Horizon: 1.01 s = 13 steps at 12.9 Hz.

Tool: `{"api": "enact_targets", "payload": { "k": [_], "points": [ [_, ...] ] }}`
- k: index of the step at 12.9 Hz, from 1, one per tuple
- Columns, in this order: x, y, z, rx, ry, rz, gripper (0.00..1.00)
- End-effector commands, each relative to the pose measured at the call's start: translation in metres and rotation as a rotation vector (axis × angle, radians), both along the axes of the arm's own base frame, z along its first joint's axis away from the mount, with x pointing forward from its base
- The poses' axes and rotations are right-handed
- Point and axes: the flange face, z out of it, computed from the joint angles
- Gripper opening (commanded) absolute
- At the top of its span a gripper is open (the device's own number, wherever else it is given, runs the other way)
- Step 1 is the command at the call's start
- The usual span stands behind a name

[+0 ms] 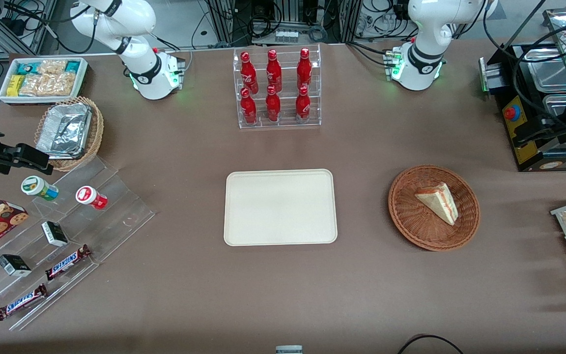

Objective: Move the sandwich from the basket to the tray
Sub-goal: 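Move the left gripper over the wrapped sandwich in the wicker basket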

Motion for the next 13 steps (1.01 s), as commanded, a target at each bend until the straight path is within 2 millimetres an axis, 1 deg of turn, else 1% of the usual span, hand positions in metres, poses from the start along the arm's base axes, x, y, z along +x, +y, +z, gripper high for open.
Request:
{"api": "enact_targets", "payload": {
  "k": [1, 3, 4, 5, 6, 7, 9, 10, 11, 12, 13],
  "points": [
    [0.0, 0.002, -0.036, -0.005, 0.013, -0.006, 1.0],
    [-0.003, 0.002, -0.067, -0.003, -0.019, 0.009, 1.0],
    [-0.002, 0.002, -0.082, 0.004, -0.038, 0.056, 1.0],
    [-0.001, 0.002, -0.094, 0.015, -0.042, 0.13, 1.0],
    [0.002, 0.0, -0.1, 0.022, -0.06, 0.203, 1.0],
    [0.003, -0.002, -0.11, 0.026, -0.067, 0.249, 1.0],
    [0.002, -0.003, -0.131, 0.032, -0.086, 0.352, 1.0],
    [0.001, -0.004, -0.144, 0.032, -0.108, 0.41, 1.0],
    [-0.001, -0.013, -0.158, 0.032, -0.122, 0.452, 1.0],
    [-0.003, -0.017, -0.171, 0.034, -0.123, 0.482, 1.0],
    [-0.004, -0.021, -0.18, 0.035, -0.127, 0.521, 1.0]
  ]
}}
